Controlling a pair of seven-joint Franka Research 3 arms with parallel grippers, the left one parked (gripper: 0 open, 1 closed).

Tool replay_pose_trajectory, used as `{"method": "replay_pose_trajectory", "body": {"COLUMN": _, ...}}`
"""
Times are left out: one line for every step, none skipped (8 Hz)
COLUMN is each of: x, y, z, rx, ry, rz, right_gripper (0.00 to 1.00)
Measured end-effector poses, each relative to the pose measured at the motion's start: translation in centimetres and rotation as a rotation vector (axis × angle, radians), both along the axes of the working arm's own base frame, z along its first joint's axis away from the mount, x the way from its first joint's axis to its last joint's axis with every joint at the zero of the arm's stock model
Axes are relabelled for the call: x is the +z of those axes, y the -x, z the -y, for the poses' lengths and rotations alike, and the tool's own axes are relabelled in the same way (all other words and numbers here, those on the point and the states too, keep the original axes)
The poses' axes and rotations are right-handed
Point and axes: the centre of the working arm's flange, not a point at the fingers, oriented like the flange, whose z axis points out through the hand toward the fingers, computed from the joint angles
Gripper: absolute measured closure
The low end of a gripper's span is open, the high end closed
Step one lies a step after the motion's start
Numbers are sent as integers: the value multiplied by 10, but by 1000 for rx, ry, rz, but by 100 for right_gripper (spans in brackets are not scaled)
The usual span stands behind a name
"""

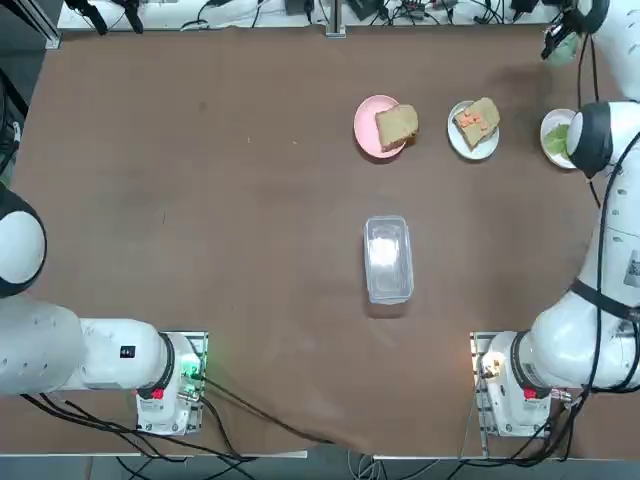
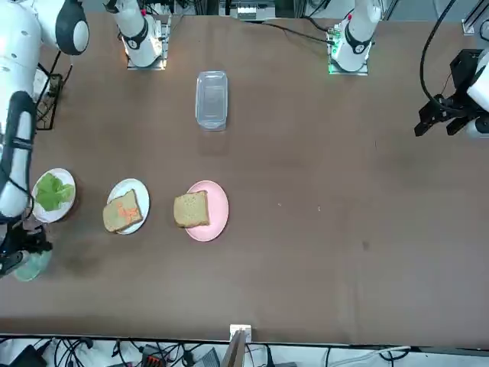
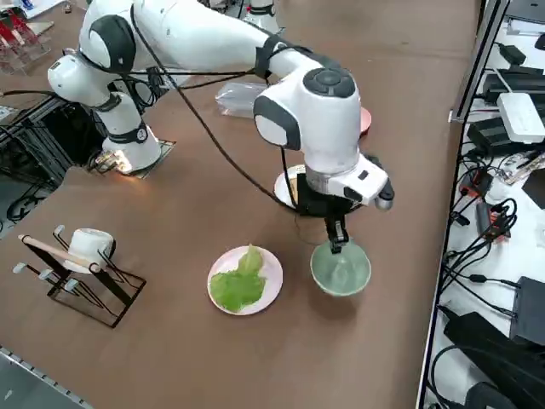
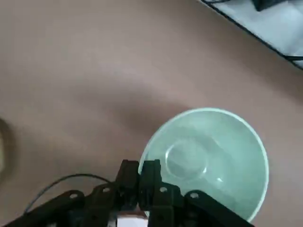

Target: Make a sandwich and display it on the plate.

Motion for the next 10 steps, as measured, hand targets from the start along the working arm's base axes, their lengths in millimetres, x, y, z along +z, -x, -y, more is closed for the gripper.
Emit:
{"method": "replay_pose_trajectory", "body": {"x": -15, "y": 0, "z": 5, "rx": 5, "ry": 27, "rz": 6, "right_gripper": 98}}
{"method": "replay_pose_trajectory", "body": {"x": -31, "y": 1, "z": 9, "rx": 4, "ry": 40, "rz": 18, "right_gripper": 98}}
{"method": "replay_pose_trajectory", "body": {"x": -45, "y": 2, "z": 12, "rx": 2, "ry": 49, "rz": 33, "right_gripper": 98}}
{"method": "replay_pose_trajectory", "body": {"x": -54, "y": 4, "z": 14, "rx": -1, "ry": 54, "rz": 43, "right_gripper": 98}}
{"method": "replay_pose_trajectory", "body": {"x": -61, "y": 5, "z": 15, "rx": -5, "ry": 56, "rz": 46, "right_gripper": 98}}
{"method": "replay_pose_trajectory", "body": {"x": -66, "y": 7, "z": 15, "rx": -11, "ry": 56, "rz": 44, "right_gripper": 98}}
{"method": "replay_pose_trajectory", "body": {"x": -71, "y": 7, "z": 16, "rx": -15, "ry": 55, "rz": 40, "right_gripper": 98}}
{"method": "replay_pose_trajectory", "body": {"x": -77, "y": 8, "z": 16, "rx": -20, "ry": 54, "rz": 34, "right_gripper": 96}}
{"method": "replay_pose_trajectory", "body": {"x": -80, "y": 9, "z": 17, "rx": -23, "ry": 54, "rz": 33, "right_gripper": 95}}
{"method": "replay_pose_trajectory", "body": {"x": -79, "y": 9, "z": 17, "rx": -25, "ry": 54, "rz": 33, "right_gripper": 82}}
